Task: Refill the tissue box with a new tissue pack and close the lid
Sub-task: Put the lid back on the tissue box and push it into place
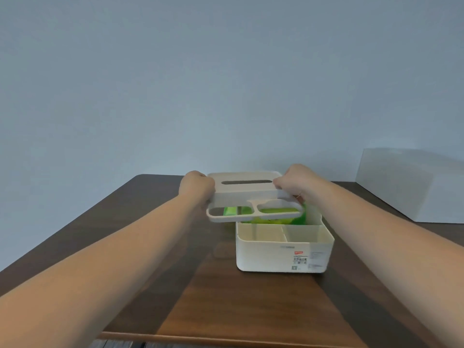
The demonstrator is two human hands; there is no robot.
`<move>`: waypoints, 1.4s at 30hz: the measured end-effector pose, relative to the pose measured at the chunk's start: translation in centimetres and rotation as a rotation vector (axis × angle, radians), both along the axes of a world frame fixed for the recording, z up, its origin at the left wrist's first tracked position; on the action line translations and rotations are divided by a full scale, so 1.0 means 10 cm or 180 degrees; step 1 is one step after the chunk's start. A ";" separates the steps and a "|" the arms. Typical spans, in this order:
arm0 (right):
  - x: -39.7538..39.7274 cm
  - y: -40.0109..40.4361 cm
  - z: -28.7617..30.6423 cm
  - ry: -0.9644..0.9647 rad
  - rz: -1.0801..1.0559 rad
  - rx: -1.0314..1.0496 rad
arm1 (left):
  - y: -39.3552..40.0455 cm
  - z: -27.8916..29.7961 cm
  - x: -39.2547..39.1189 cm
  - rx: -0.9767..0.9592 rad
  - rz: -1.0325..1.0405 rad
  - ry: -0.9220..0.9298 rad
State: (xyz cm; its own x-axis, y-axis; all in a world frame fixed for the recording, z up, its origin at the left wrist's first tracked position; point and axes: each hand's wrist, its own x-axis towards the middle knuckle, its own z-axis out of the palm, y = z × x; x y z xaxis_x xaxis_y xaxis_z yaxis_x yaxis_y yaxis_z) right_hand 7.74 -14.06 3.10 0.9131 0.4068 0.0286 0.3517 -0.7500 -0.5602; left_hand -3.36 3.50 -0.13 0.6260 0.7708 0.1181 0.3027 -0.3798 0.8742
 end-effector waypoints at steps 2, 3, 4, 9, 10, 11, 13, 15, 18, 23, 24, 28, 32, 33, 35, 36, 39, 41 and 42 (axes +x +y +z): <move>0.05 -0.15 -0.02 0.0028 -0.0064 -0.0067 | -0.14 -0.02 0.09 -0.0178 -0.0054 -0.0048; 0.08 -0.21 -0.04 0.0034 -0.0090 -0.0077 | -0.21 -0.05 0.13 -0.0307 -0.0062 -0.0146; 0.10 -0.26 -0.06 0.0044 -0.0108 -0.0080 | -0.26 -0.07 0.17 -0.0456 -0.0062 -0.0258; 0.18 -0.43 -0.16 0.0159 -0.0170 -0.0004 | -0.45 -0.16 0.27 -0.0735 -0.0002 -0.0473; 0.19 -0.45 -0.18 0.0176 -0.0156 0.0005 | -0.47 -0.17 0.28 -0.0757 0.0006 -0.0486; 0.20 -0.47 -0.20 0.0191 -0.0147 0.0011 | -0.49 -0.18 0.29 -0.0783 0.0013 -0.0495; 0.23 -0.49 -0.25 0.0190 -0.0167 0.0018 | -0.51 -0.20 0.31 -0.0802 0.0079 -0.0436; 0.25 -0.50 -0.29 0.0134 -0.0204 0.0024 | -0.50 -0.22 0.34 -0.0838 0.0106 -0.0332; 0.24 -0.52 -0.35 -0.0070 -0.0267 -0.0038 | -0.51 -0.26 0.36 -0.1065 0.0017 -0.0381; 0.23 -0.55 -0.47 -0.0163 -0.0290 -0.0256 | -0.63 -0.37 0.29 -0.1305 -0.0008 -0.0611; 0.24 -0.55 -0.49 -0.0149 -0.0284 -0.0243 | -0.65 -0.36 0.28 -0.1292 -0.0040 -0.0628; 0.24 -0.57 -0.50 -0.0207 -0.0207 -0.0260 | -0.69 -0.30 0.25 -0.1203 -0.0116 -0.0417; 0.22 -0.56 -0.49 -0.0240 -0.0114 -0.0360 | -0.74 -0.26 0.22 -0.1084 -0.0289 -0.0335; 0.22 -0.56 -0.49 -0.0219 -0.0106 -0.0348 | -0.75 -0.26 0.21 -0.1058 -0.0345 -0.0345; 0.23 -0.55 -0.50 -0.0164 -0.0102 -0.0305 | -0.75 -0.28 0.22 -0.0947 -0.0439 -0.0289; 0.24 -0.54 -0.51 -0.0133 -0.0104 -0.0291 | -0.74 -0.28 0.23 -0.0884 -0.0467 -0.0227; 0.24 -0.51 -0.50 0.0042 -0.0088 -0.0224 | -0.72 -0.29 0.25 -0.0806 -0.0532 -0.0178; 0.24 -0.51 -0.48 0.0294 -0.0025 -0.0023 | -0.72 -0.30 0.26 -0.0810 -0.0560 -0.0189; 0.24 -0.52 -0.46 0.0432 -0.0010 0.0086 | -0.72 -0.31 0.26 -0.0836 -0.0579 -0.0193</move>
